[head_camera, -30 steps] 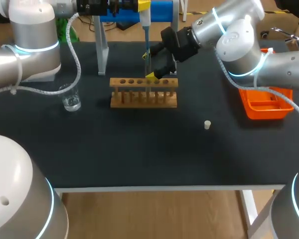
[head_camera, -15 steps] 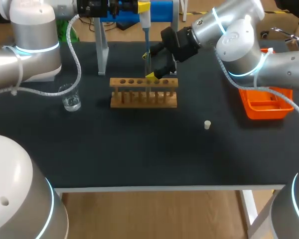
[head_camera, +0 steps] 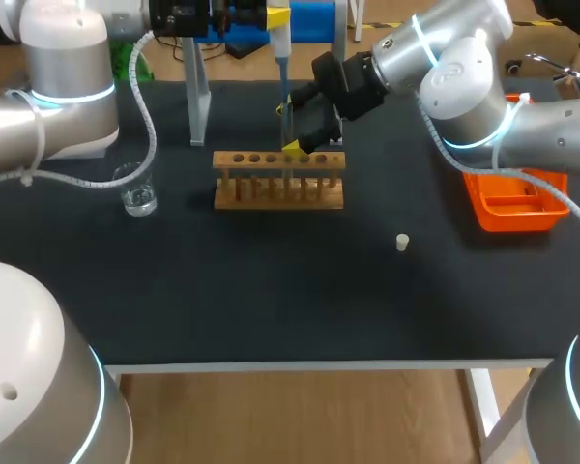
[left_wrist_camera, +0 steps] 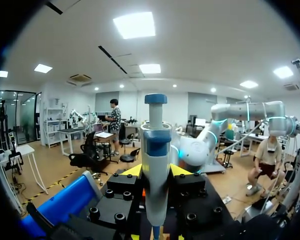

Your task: Invert the test tube, pick up the pipette, mount the tip to pipette, aspirate from beaker and dispense into the tube, eject the tip, return the pipette, and cap with the stopper.

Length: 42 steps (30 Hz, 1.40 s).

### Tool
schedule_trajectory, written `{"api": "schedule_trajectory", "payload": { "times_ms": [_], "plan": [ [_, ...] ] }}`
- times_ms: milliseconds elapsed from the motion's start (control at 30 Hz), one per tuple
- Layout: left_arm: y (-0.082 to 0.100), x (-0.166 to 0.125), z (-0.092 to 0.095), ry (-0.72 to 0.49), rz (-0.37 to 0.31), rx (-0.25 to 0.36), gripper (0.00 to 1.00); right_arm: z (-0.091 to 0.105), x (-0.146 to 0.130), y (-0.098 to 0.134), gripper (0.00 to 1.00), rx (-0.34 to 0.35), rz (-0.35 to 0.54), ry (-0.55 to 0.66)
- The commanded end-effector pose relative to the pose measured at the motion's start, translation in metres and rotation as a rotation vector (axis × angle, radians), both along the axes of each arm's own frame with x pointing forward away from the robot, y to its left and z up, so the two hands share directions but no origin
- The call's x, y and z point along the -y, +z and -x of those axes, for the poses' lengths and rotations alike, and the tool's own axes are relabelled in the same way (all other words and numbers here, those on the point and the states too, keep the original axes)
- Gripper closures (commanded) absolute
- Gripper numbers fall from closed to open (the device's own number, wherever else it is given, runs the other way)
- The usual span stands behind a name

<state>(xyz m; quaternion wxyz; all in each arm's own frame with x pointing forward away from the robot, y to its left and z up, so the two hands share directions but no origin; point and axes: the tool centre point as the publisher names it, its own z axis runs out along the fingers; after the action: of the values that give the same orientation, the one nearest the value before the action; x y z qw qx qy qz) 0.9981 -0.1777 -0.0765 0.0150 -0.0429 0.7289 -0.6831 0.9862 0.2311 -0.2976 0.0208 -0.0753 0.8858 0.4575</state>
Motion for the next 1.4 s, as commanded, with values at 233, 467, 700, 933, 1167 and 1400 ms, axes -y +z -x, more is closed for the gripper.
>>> {"api": "schedule_trajectory", "payload": {
  "times_ms": [233,467,700,933,1167,1400],
  "plan": [
    [-0.003,-0.001,-0.001,0.003,0.001,0.007,1.0,0.0,0.001,0.001,0.0,-0.001,0.003,0.0],
    [-0.006,-0.001,-0.002,0.005,0.002,0.006,1.0,0.0,0.001,0.001,0.0,-0.001,0.003,0.0],
    [-0.009,-0.001,-0.001,0.009,0.005,0.002,1.0,0.0,0.001,0.001,0.0,-0.001,0.003,0.0],
    [-0.011,-0.001,-0.001,0.013,0.008,-0.002,1.0,0.0,0.001,0.001,0.0,-0.001,0.003,0.0],
    [-0.014,-0.001,-0.001,0.017,0.012,-0.006,1.0,0.0,0.001,0.001,0.0,-0.001,0.003,0.0],
    [-0.014,-0.001,-0.001,0.018,0.013,-0.008,1.0,0.0,0.001,0.001,0.0,-0.001,0.003,0.0]
  ]
}}
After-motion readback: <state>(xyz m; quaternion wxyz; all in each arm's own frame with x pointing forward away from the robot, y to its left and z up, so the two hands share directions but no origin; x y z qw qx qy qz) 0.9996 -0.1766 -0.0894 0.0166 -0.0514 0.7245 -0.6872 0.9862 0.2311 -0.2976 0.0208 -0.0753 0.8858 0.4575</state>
